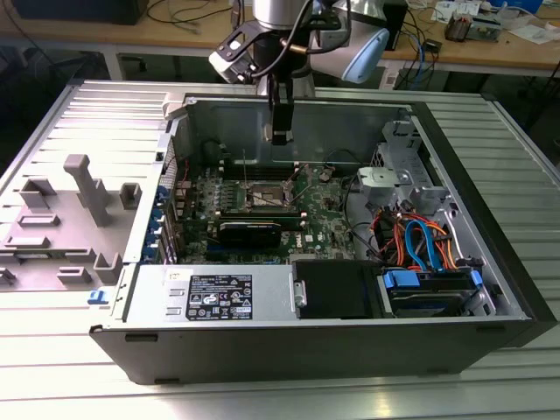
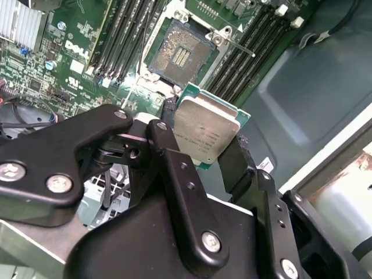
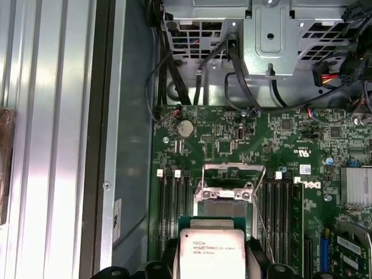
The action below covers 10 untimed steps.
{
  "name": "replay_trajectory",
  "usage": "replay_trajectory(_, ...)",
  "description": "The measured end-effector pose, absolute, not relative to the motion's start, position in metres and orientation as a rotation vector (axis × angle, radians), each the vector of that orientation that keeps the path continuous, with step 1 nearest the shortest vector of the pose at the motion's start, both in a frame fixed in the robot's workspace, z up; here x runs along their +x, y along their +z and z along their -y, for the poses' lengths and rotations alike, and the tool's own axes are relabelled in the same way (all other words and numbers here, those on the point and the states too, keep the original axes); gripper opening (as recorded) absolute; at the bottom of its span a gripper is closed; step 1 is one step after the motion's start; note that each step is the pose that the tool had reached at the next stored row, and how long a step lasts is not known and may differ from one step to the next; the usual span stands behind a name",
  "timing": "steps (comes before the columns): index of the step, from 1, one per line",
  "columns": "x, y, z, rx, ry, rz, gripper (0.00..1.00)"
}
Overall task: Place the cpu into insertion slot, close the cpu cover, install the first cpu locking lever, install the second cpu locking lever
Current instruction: 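Place the cpu into insertion slot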
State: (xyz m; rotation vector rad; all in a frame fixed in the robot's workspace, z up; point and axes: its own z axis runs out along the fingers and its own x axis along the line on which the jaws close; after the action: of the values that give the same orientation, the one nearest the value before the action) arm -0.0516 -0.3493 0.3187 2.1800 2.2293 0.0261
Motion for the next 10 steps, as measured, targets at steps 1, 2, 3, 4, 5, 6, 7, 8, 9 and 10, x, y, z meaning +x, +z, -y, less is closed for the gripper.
replay_trajectory(1,-0.0517,0.3176,0.3493,2.185,0.026,-2.224,0.55)
replay_trajectory(2,-0.0523,0.3168,0.3494,2.186,0.026,-2.223,0.55)
replay_trajectory(3,-0.0525,0.3161,0.3494,2.186,0.026,-2.223,0.55)
replay_trajectory(4,-0.0526,0.3157,0.3495,2.186,0.026,-2.224,0.55)
replay_trajectory(5,-0.0526,0.3156,0.3495,2.186,0.026,-2.224,0.55)
replay_trajectory(6,-0.0526,0.3155,0.3495,2.186,0.026,-2.224,0.55)
replay_trajectory(7,-0.0526,0.3155,0.3494,2.186,0.026,-2.224,0.55)
replay_trajectory(8,-0.0526,0.3154,0.3494,2.186,0.026,-2.223,0.55)
replay_trajectory(9,-0.0526,0.3154,0.3494,2.186,0.026,-2.224,0.55)
replay_trajectory(10,-0.0526,0.3154,0.3494,2.186,0.026,-2.224,0.55)
